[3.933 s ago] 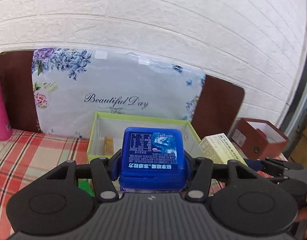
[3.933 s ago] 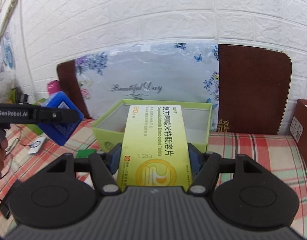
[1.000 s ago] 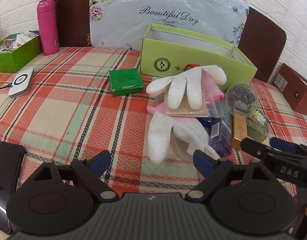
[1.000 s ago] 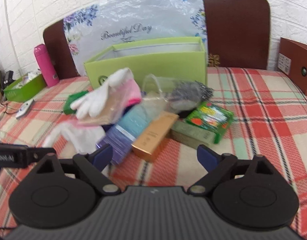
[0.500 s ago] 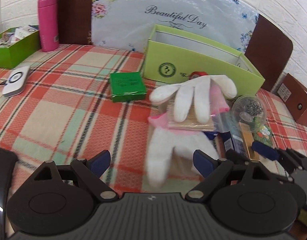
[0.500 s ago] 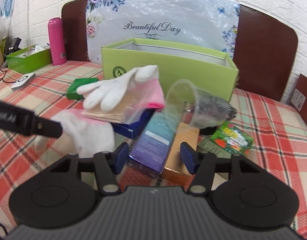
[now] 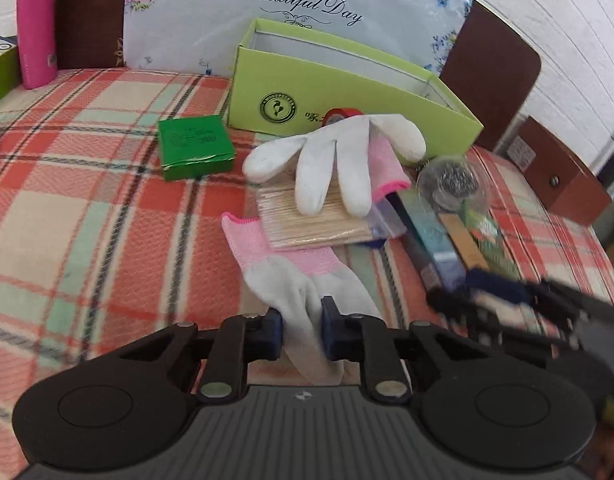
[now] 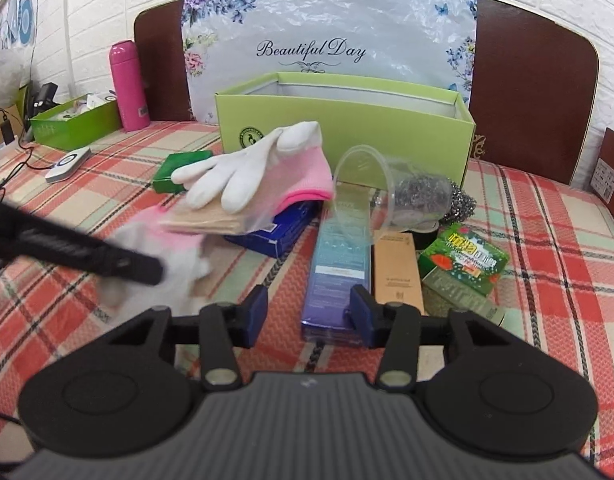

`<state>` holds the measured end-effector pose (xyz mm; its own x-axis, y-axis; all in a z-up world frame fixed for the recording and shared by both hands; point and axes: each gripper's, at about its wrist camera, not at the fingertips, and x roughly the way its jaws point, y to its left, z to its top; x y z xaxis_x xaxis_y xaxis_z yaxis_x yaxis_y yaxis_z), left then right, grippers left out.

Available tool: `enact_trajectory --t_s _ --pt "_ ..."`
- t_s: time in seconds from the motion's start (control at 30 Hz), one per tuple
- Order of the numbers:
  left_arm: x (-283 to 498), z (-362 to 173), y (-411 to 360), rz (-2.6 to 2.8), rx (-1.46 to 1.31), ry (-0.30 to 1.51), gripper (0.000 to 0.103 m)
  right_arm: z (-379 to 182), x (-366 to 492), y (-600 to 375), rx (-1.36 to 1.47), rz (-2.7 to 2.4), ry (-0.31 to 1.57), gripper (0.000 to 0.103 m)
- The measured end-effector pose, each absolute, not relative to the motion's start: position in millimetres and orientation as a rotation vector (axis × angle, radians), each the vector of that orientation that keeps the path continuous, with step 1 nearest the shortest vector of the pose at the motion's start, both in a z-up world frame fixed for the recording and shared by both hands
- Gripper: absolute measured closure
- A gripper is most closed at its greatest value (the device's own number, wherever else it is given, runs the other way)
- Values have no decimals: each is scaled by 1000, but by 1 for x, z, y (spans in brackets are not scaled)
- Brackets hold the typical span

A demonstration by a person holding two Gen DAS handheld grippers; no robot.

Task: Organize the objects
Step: 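Grasp the white-pink glove with the left tool while the right tool grasps the tall blue box, then carry the glove with the left tool while the right tool carries the tall box into the green box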

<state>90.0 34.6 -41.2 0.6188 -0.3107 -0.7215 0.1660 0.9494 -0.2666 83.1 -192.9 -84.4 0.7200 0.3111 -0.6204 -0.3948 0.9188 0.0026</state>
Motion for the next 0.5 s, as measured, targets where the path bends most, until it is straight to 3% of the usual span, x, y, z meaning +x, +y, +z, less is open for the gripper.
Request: enact_trajectory --t_s 0.1,0.17,0.23,0.27,0.5 --pt "76 -38 53 -232 -175 868 82 -91 98 -197 -115 365 682 50" --pt "71 -36 58 -206 -176 874 70 -98 112 -200 -68 369 724 50" --pt "71 -35 57 -209 -178 874 36 -100 117 -198 -65 375 712 51" --pt "70 -36 54 -209 -171 870 32 -98 116 -196 -78 368 725 58" --pt "85 -55 17 -232 -75 899 30 -90 79 -218 -52 455 785 63"
